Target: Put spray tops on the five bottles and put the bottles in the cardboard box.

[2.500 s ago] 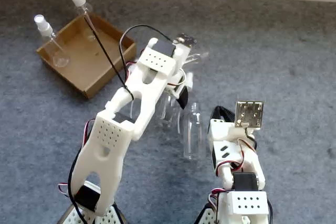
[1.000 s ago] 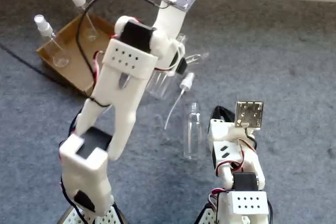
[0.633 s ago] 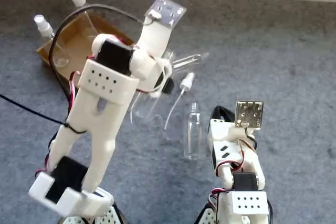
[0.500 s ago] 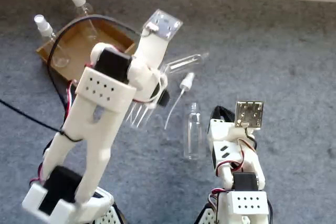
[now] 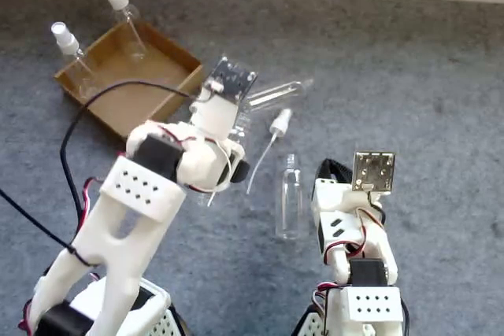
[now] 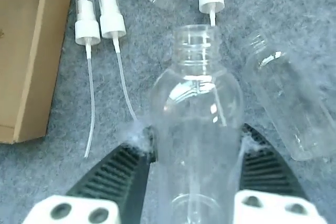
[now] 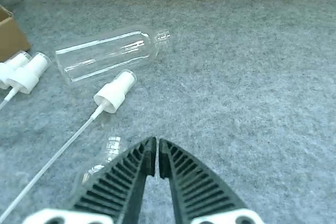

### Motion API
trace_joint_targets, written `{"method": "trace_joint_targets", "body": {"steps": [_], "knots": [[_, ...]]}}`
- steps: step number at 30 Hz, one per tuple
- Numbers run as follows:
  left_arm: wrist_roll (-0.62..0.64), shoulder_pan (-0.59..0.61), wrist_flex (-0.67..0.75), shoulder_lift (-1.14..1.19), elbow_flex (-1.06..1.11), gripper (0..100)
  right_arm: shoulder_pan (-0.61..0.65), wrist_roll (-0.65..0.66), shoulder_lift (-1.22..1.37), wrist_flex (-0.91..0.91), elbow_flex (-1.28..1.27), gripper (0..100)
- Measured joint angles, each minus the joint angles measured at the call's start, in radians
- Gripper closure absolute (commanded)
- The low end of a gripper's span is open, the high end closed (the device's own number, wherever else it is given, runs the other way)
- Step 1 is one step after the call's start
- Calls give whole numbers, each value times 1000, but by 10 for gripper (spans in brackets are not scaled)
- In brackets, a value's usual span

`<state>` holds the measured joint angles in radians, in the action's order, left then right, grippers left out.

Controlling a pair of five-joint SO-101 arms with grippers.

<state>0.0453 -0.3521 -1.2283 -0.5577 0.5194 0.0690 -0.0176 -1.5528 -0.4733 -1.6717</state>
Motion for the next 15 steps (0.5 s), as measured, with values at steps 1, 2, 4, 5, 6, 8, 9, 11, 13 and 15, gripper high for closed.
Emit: {"method": "trace_joint_targets", "body": {"steps": [1, 2, 4, 5, 6, 8, 9, 11, 13, 15], "knots": [[0, 0, 54, -20, 48, 882, 0, 0, 0, 0, 0, 994], [0, 0, 103, -37, 94, 882, 0, 0, 0, 0, 0, 994], [0, 0, 186, -63, 167, 882, 2, 0, 0, 0, 0, 994], [0, 0, 216, -72, 192, 881, 6, 0, 0, 0, 0, 994], [0, 0, 242, -80, 213, 881, 17, 0, 0, 0, 0, 994], [0, 0, 285, -92, 252, 881, 31, 0, 0, 0, 0, 994], [0, 0, 304, -95, 269, 881, 31, 0, 0, 0, 0, 994], [0, 0, 341, -95, 302, 881, 32, 0, 0, 0, 0, 994], [0, 0, 373, -95, 331, 881, 35, 0, 0, 0, 0, 994], [0, 0, 399, -95, 353, 881, 38, 0, 0, 0, 0, 994]]}}
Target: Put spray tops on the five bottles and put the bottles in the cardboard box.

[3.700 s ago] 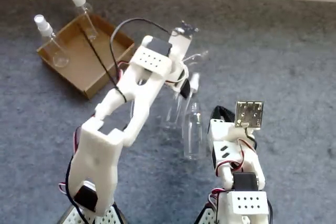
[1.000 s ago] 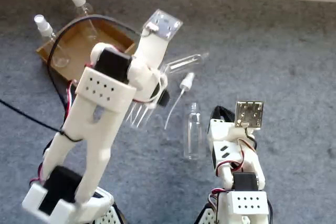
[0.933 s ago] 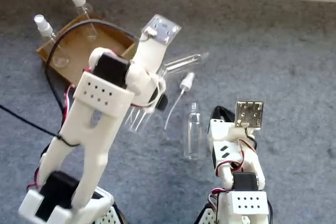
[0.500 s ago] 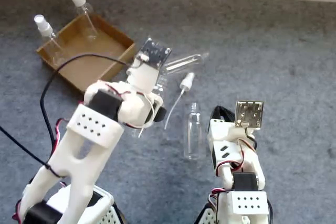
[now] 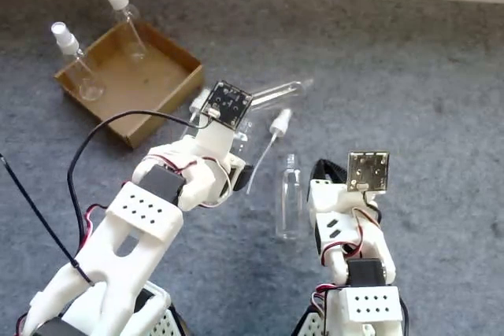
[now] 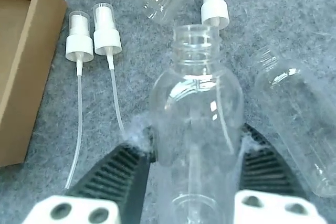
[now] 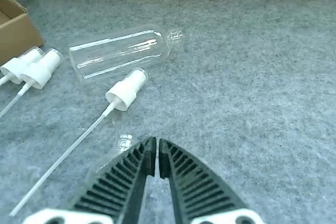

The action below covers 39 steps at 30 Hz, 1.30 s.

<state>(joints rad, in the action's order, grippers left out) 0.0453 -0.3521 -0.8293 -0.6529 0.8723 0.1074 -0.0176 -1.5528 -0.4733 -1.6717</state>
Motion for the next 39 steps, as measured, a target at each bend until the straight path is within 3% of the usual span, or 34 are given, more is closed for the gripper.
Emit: {"method": "trace_joint_targets", "body": {"steps": [9, 17, 25, 39], "knots": [[0, 2, 21, 0, 15, 884, 68, 0, 0, 0, 0, 991], [0, 115, 21, 0, 15, 884, 204, 0, 0, 0, 0, 991], [0, 115, 21, 0, 15, 884, 207, 0, 0, -6, 0, 991], [0, 115, 21, 0, 15, 884, 204, -2, -15, -288, 0, 991]]}}
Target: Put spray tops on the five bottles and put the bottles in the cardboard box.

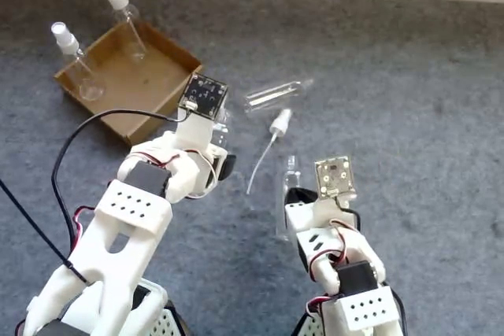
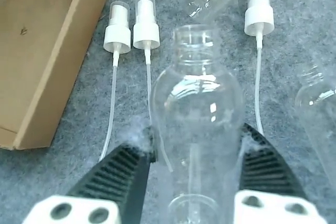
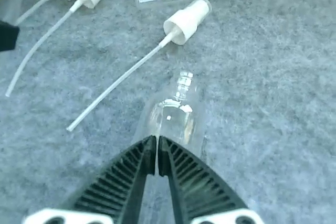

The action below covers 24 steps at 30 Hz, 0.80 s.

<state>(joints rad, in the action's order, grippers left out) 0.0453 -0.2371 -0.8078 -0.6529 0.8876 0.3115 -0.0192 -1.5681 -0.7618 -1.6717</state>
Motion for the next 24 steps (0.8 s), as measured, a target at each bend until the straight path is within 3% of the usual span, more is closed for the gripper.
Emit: {"method": "trace_joint_targets", "body": {"steps": [24], "knots": [[0, -2, 0, 0, 0, 884, 3, 0, -2, -52, 3, 991]]}}
